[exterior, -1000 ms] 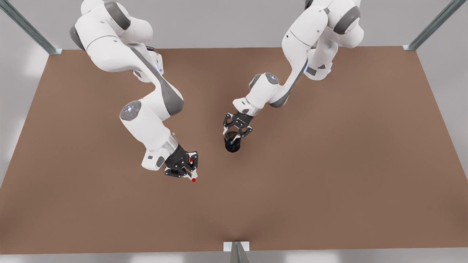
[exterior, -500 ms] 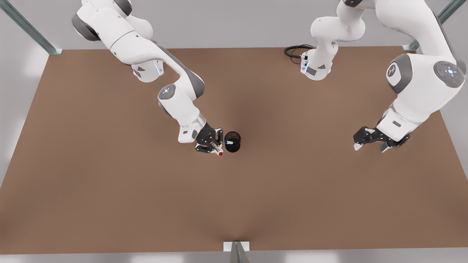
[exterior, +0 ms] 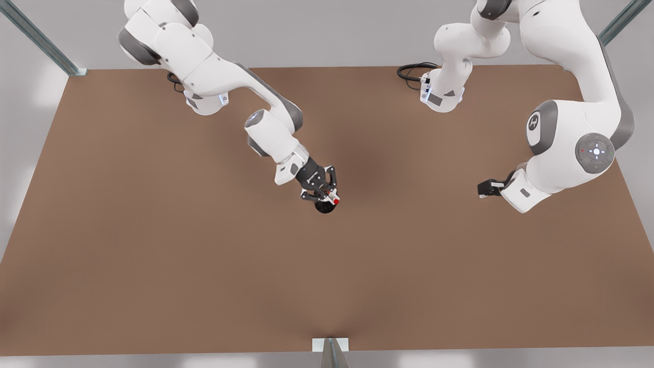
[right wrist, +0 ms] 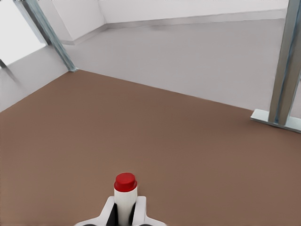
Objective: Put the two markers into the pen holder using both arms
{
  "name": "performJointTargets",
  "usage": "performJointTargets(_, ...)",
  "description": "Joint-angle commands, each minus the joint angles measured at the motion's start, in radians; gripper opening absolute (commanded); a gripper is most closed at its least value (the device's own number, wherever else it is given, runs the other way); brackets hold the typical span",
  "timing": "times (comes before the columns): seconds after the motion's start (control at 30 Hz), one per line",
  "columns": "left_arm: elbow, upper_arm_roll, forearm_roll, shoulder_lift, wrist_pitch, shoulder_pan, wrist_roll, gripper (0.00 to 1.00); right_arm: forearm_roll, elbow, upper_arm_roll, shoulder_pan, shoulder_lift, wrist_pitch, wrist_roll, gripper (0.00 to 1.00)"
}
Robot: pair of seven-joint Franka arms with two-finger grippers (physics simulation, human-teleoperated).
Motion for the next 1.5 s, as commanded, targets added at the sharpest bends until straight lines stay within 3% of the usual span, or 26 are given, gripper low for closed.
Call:
performJointTargets(0.0,0.000,0.000,0.002,0.004,-0.018,0.001,-0.022,1.00,-0.003,-0.005,-0.022,0.022,0.004,0.110,0.031,0.21)
performJointTargets(0.23,0.000,0.000,0.000,0.013,-0.015,0.002,-0.019,1.00,-0.074,-0.026,-0.045,0.027,0.003,0.110,0.026,0.21)
performJointTargets(0.33,0.000,0.000,0.002,0.027,-0.009,0.002,-0.019,1.00,-0.083,-0.031,-0.094,0.079,0.003,0.110,0.026,0.21)
performJointTargets(0.4,0.000,0.000,0.002,0.030,-0.010,0.002,-0.019,1.00,-0.083,-0.031,-0.172,0.156,0.003,0.110,0.026,0.21)
performJointTargets(0.8,0.000,0.000,0.002,0.062,0.004,0.002,-0.019,1.00,-0.082,-0.143,-0.180,0.171,-0.045,0.110,0.026,0.23)
performJointTargets(0.83,0.000,0.000,0.000,0.062,0.004,0.002,-0.019,1.00,-0.082,-0.143,-0.180,0.169,-0.045,0.110,0.026,0.56)
performJointTargets(0.87,0.000,0.000,0.000,0.064,0.005,0.002,-0.019,1.00,-0.082,-0.141,-0.180,0.168,-0.045,0.110,0.026,1.00)
performJointTargets(1.0,0.000,0.000,0.002,0.070,0.011,0.002,-0.021,1.00,-0.082,-0.126,-0.181,0.159,-0.043,0.099,0.023,1.00)
performJointTargets(1.03,0.000,0.000,0.000,0.072,0.011,0.001,-0.021,1.00,-0.083,-0.076,-0.181,0.143,-0.046,0.038,0.020,1.00)
performJointTargets(1.1,0.002,0.000,0.002,0.070,0.011,0.002,-0.019,1.00,-0.082,0.233,-0.177,0.087,-0.149,-0.620,0.031,1.00)
performJointTargets(1.13,0.003,0.000,0.002,0.070,0.011,-0.001,-0.019,1.00,-0.077,0.481,-0.180,0.010,-0.146,-1.031,0.034,1.00)
performJointTargets(1.2,0.009,0.000,0.003,0.069,0.013,0.002,-0.019,1.00,-0.077,0.552,-0.181,-0.097,-0.177,-1.329,0.101,1.00)
performJointTargets(1.3,0.015,-0.001,0.005,0.065,0.030,0.007,-0.002,1.00,-0.001,0.537,-0.196,-0.266,-0.287,-1.619,0.112,1.00)
performJointTargets(1.37,0.015,0.000,0.005,0.065,0.034,0.008,-0.004,1.00,0.079,0.477,-0.322,-0.269,-0.333,-1.674,0.038,1.00)
performJointTargets(1.47,0.015,0.000,0.003,0.067,0.045,0.004,-0.002,1.00,0.067,0.478,-0.330,-0.272,-0.277,-1.641,0.035,1.00)
